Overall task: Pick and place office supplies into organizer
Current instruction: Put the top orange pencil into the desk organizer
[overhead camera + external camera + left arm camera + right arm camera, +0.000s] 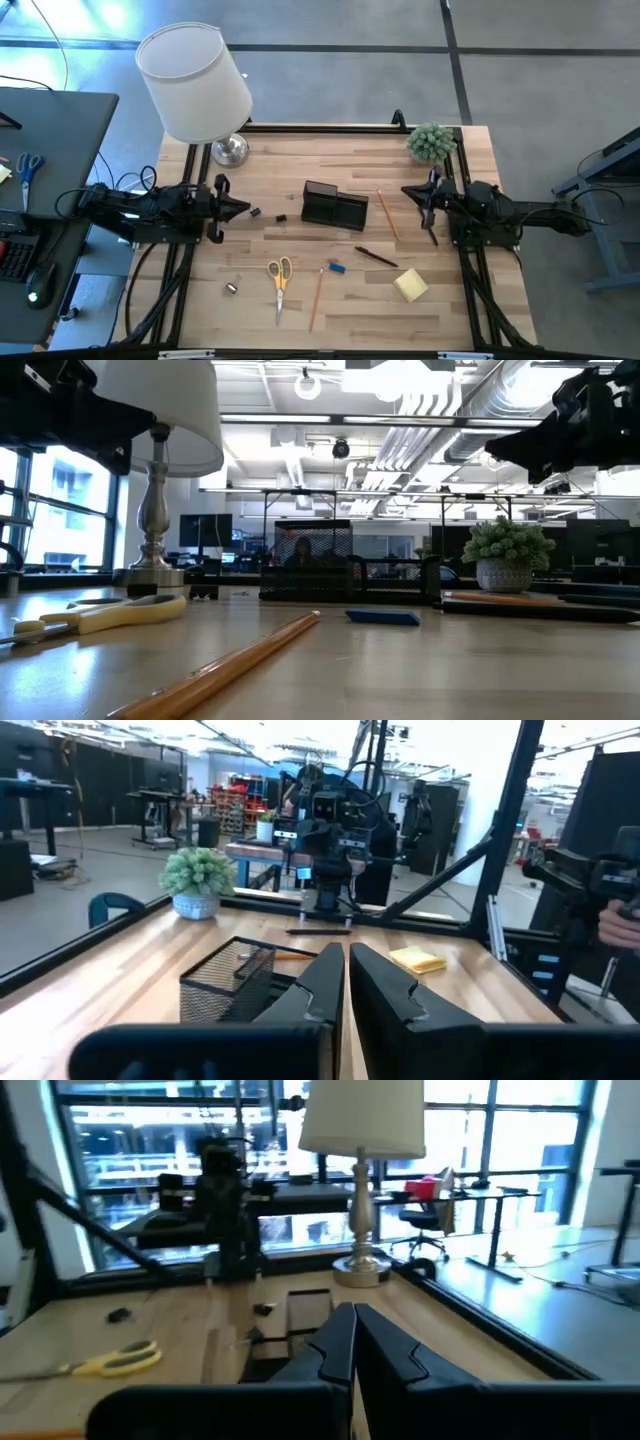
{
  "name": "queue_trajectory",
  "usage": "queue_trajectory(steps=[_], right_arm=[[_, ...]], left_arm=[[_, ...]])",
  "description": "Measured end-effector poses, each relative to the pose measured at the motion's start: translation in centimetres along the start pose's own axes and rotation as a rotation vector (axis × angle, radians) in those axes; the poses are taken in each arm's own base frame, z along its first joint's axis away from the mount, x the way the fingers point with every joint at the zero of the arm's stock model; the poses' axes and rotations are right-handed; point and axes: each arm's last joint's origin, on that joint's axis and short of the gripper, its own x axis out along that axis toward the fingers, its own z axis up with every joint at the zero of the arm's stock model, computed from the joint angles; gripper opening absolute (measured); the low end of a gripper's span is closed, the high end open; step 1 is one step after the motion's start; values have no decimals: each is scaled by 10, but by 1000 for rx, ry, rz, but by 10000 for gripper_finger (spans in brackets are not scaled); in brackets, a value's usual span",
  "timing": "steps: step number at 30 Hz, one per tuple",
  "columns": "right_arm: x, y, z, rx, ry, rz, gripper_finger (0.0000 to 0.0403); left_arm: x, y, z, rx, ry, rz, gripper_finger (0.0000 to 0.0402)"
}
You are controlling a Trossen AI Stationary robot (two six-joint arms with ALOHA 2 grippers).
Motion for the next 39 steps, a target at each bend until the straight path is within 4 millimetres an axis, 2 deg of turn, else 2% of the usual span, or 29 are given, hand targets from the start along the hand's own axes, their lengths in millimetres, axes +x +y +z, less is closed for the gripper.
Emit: queue_trajectory(steps=[3, 6, 9, 12, 15, 19, 21, 24, 28, 31, 35, 39], right_arm=[[0, -1, 6, -41, -62, -38, 0], [1, 1, 10, 30, -102, 22, 2], [4, 6, 5, 127, -35, 131, 8], [10, 13, -6, 170, 78, 147, 21], [16, 19, -11, 129, 181, 72, 43], [26, 22, -14, 41, 321, -167, 81], [29, 22, -23, 58, 392, -247, 98], [32, 26, -36, 137, 474, -250, 116], [31, 40, -54, 166, 582, -268, 121], [31, 51, -61, 148, 581, -354, 117], [40, 67, -63, 103, 565, -413, 115], [54, 81, -75, -6, 643, -450, 115]], left_arm=[[0, -2, 0, -24, 7, -58, 12], [0, -3, -1, -80, 26, -112, 12], [0, -4, -6, -98, 77, -141, 12], [1, -5, -9, -109, 112, -165, 12], [2, -4, -10, -78, 126, -148, 12], [4, -1, -10, -7, 109, -24, 12], [5, 0, -10, -9, 110, 13, 12], [6, 0, -12, -4, 131, 17, 12], [7, 0, -15, 1, 163, 24, 12], [9, 0, -17, -9, 190, 28, 12], [10, 0, -21, -8, 220, 53, 12], [11, 2, -21, 0, 225, 96, 12]])
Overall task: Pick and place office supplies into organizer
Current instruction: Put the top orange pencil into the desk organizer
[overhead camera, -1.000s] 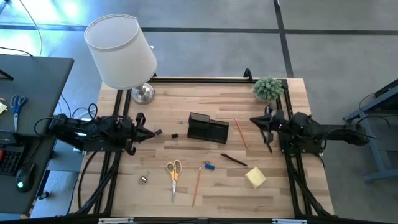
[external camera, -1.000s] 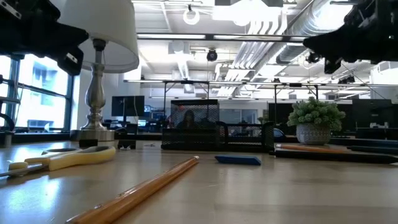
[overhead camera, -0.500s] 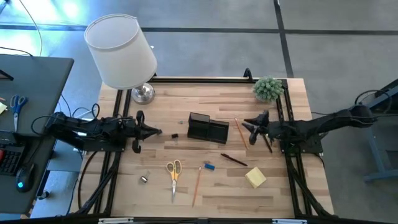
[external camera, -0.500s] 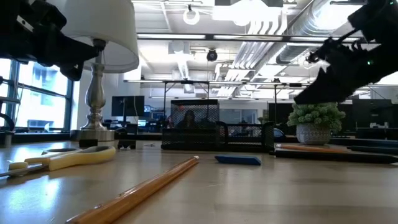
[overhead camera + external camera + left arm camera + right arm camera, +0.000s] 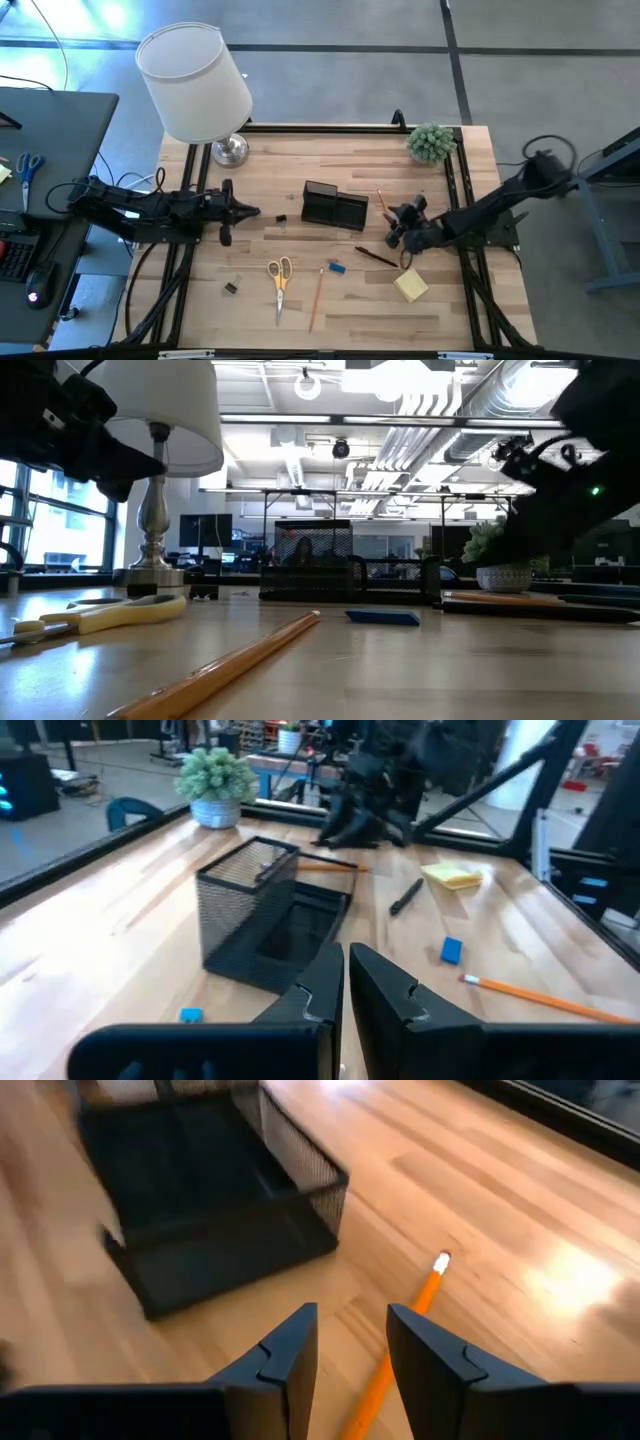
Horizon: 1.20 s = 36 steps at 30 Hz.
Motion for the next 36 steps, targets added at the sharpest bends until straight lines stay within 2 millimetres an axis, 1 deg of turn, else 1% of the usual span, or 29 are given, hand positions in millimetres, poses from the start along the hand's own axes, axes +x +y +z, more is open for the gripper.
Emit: queue_trajectory(steps=[4, 6, 9, 12, 17, 21, 25, 30, 33, 36], right_arm=[[12, 13, -7, -68, 56, -152, 114], [13, 17, -8, -61, 55, -209, 114], [12, 18, -10, -28, 67, -246, 114], [11, 16, -14, 16, 82, -245, 114], [13, 15, -20, 66, 95, -195, 114], [15, 17, -20, 58, 114, -161, 114], [20, 12, -21, 91, 157, -165, 114], [23, 7, -24, 141, 157, -163, 113], [22, 7, -24, 143, 161, -162, 100], [23, 7, -24, 144, 161, -160, 62]], left_arm=[[0, 0, 0, -1, -3, 10, 12], [0, 0, 0, -1, -2, 9, 12], [0, 0, 0, 0, -2, 9, 12], [0, 0, 0, 0, -3, 15, 12], [0, 1, 0, 0, -4, 18, 12], [0, 1, 0, -1, -4, 18, 12], [0, 0, 0, -3, -4, 18, 12], [0, 0, 0, -3, -4, 17, 12], [0, 0, 0, -3, -4, 17, 12], [0, 0, 0, -4, -4, 17, 12]])
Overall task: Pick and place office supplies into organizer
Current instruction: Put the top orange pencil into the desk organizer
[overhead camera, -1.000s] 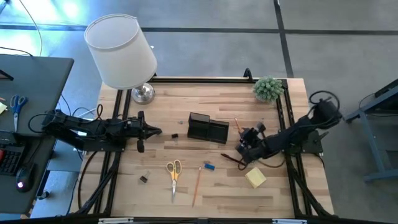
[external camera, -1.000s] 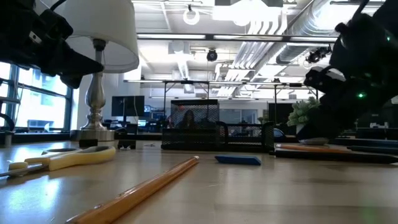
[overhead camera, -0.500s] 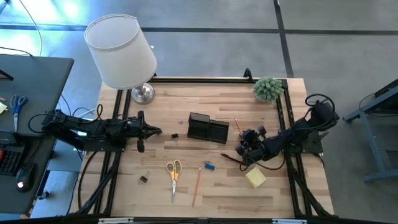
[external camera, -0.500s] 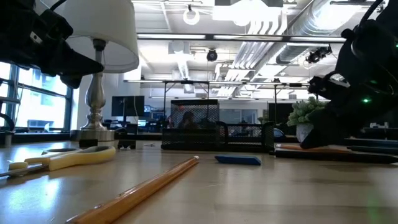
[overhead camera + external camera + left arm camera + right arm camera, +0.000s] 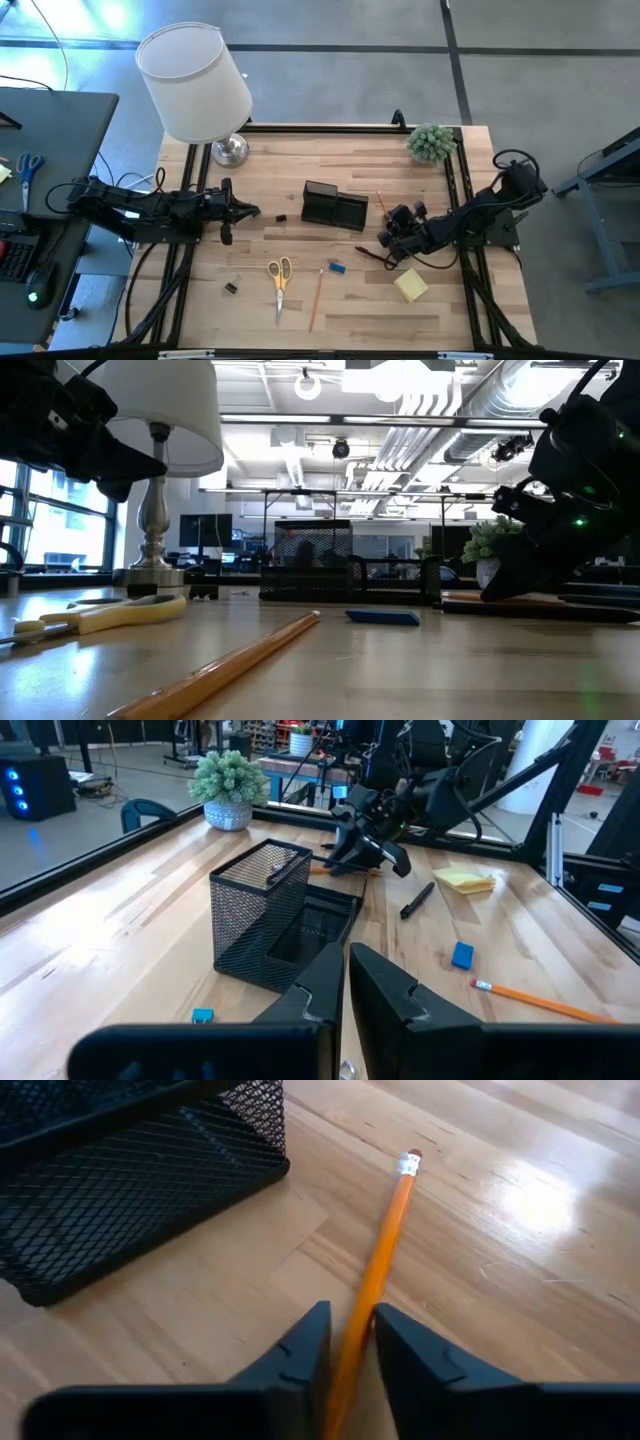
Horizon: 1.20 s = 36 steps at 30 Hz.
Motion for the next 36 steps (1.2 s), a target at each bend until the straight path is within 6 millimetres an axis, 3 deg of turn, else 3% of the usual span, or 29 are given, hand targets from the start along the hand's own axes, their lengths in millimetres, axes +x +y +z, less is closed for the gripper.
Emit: queue_trajectory(steps=[4, 8, 14, 20, 25, 30, 36], right_arm=[[0, 0, 0, -4, -6, -3, 12], [0, -1, 0, -3, -12, -8, 26], [-3, -3, 0, -24, -40, -27, 8], [-18, -11, 10, -24, -103, -48, 5], [-47, -8, 36, -11, -245, -12, 4], [-76, 11, 69, -49, -419, 102, 5], [-86, 33, 105, -158, -592, 218, 3]], left_arm=[[0, 0, 0, 0, 0, -1, 12], [0, 0, 0, -1, 0, -1, 12], [0, 0, 0, -6, 2, -12, 12], [0, 0, 0, -23, 3, -12, 12], [0, -1, 0, -26, 4, -18, 12], [0, -1, 0, -27, 3, -19, 12], [0, -1, 1, -51, -7, -21, 12]])
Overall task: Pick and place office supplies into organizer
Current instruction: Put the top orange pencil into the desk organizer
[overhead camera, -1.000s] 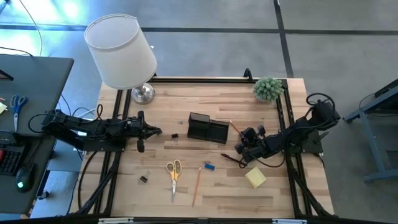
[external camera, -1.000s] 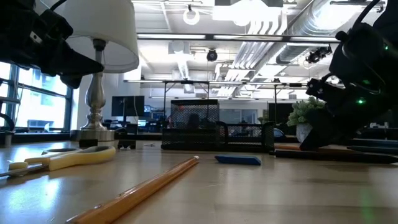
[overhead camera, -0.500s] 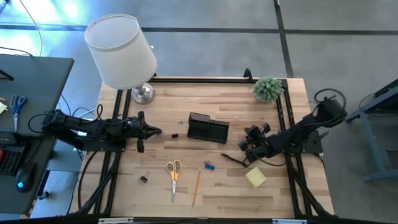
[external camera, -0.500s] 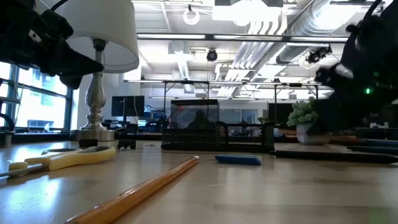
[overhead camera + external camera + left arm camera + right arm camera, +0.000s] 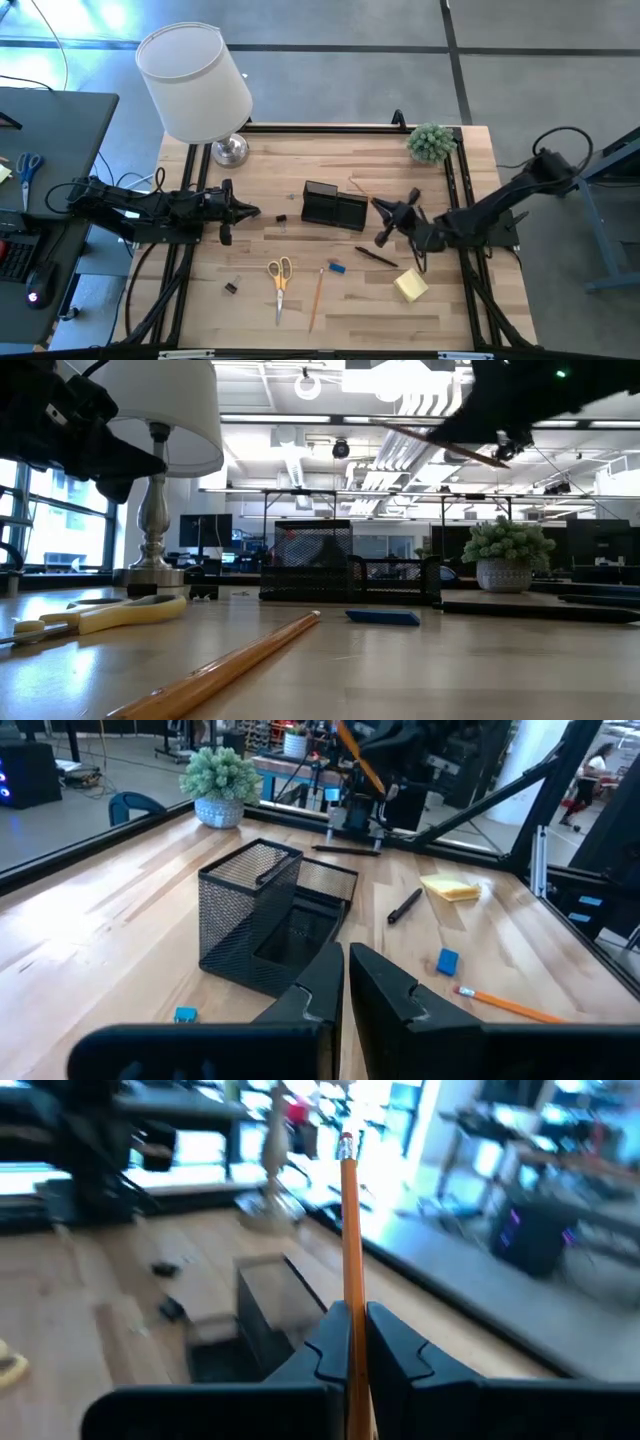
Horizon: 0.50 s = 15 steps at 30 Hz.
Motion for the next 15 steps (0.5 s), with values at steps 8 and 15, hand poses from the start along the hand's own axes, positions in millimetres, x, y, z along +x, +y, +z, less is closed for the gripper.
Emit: queue_trajectory(steps=[8, 15], right_arm=[[56, -10, 8, -76, -186, 253, 3], [103, -36, 3, -30, -432, 373, 3]], left_arm=[[0, -1, 4, -2, -45, -9, 12], [0, -1, 4, 22, -44, -8, 12]])
